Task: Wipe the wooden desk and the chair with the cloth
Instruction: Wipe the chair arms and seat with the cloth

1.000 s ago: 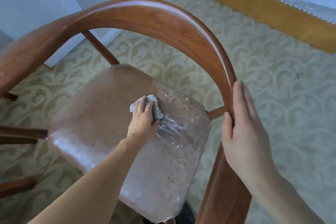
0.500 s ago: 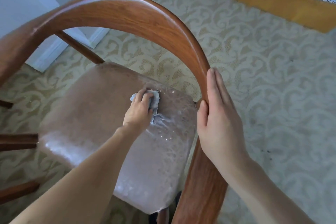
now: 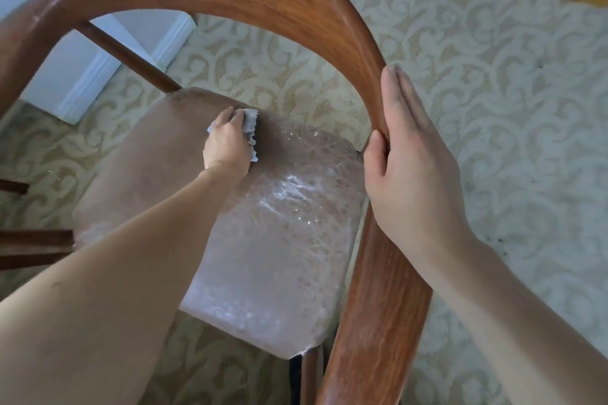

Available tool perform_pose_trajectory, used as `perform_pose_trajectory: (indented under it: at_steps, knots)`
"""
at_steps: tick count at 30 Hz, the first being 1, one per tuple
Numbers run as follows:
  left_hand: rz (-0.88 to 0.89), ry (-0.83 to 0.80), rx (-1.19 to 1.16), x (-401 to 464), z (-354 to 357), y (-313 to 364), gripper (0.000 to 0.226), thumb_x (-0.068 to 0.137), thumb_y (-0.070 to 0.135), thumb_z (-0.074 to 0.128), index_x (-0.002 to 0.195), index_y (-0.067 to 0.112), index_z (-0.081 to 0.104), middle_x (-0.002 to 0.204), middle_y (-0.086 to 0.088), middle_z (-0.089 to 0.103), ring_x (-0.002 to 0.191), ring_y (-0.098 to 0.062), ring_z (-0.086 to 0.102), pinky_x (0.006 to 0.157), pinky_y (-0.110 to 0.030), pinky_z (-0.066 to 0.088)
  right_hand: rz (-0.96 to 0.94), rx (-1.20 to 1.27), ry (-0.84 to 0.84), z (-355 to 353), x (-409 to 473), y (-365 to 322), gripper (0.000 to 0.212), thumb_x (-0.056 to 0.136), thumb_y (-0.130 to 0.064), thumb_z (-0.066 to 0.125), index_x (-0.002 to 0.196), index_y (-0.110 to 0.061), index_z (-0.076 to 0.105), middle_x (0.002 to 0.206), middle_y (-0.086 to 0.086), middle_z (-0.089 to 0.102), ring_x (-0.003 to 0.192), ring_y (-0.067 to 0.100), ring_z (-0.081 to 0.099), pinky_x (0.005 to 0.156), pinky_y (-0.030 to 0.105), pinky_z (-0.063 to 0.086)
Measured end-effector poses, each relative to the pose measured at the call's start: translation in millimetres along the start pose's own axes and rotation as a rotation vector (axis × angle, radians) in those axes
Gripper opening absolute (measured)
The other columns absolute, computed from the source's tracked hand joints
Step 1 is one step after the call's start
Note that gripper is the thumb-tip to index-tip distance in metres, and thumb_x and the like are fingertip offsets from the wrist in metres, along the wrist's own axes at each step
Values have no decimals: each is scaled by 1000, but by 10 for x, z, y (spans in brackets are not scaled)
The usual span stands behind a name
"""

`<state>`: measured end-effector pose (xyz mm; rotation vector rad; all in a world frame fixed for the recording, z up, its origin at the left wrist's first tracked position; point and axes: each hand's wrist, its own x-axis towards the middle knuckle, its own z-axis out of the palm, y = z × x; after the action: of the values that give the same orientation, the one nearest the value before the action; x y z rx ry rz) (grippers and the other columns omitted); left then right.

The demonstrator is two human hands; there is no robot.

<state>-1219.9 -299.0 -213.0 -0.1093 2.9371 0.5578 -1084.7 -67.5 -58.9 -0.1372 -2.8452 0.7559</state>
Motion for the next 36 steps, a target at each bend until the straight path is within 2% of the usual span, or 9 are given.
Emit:
perform_pose_trajectory:
  at_steps: [7,10,13,18,21,25,29,34,36]
  knots:
    - [24,70,-141,116,473,172,54,104,-1,39,156,10,39,166,-2,30,151,-21,31,118,-34,33,7,-71,24,25,1,-22,63,102,-14,44,160,-13,19,166,2,23,149,14,31,110,25,36]
    - [296,-11,-223,-173,743,659,55,99,-8,45,149,14,51,156,-2,46,141,-19,45,118,-27,29,10,-81,13,21,14,-30,64,102,-15,44,160,-14,18,167,1,22,148,14,33,110,31,43]
    - [537,-77,-238,-573,1018,941,42,97,3,56,138,10,60,139,-3,57,128,-19,48,111,-38,46,16,-48,0,16,15,-35,64,103,-14,44,160,-16,18,167,-3,20,148,11,33,110,32,44]
    - [795,-130,-56,-607,953,697,69,92,2,66,155,3,39,160,-10,40,150,-27,33,125,-41,27,13,-30,-5,8,18,-19,62,103,-15,43,160,-15,18,167,-1,21,149,12,31,112,34,42]
    - [656,-72,40,-379,713,460,85,84,-11,63,160,9,30,166,-5,29,151,-26,31,127,-36,20,11,-62,-5,9,4,-32,61,103,-16,42,160,-14,19,166,0,23,149,14,31,111,37,45]
    - [377,-11,103,-75,382,36,78,94,-11,49,163,13,23,170,-1,20,156,-24,21,126,-36,24,1,-63,4,4,3,-29,61,104,-16,42,160,-13,18,166,2,23,150,14,29,113,37,43]
    - [155,5,-23,57,263,-68,58,102,2,44,159,11,33,168,-4,26,156,-26,20,124,-43,28,3,-77,7,15,-11,-42,63,102,-16,42,160,-11,18,166,5,23,148,17,35,110,37,46]
    - [293,-145,-162,-455,530,701,58,100,0,45,154,20,45,164,3,37,147,-21,39,118,-31,34,15,-94,14,37,7,-38,65,101,-16,45,160,-12,18,166,4,23,145,19,39,111,36,44]
    - [330,-141,-282,-825,619,921,54,102,6,50,155,18,44,160,-1,42,142,-24,45,115,-37,40,18,-94,9,37,11,-51,65,101,-16,45,160,-13,18,166,3,23,145,18,40,110,36,45]
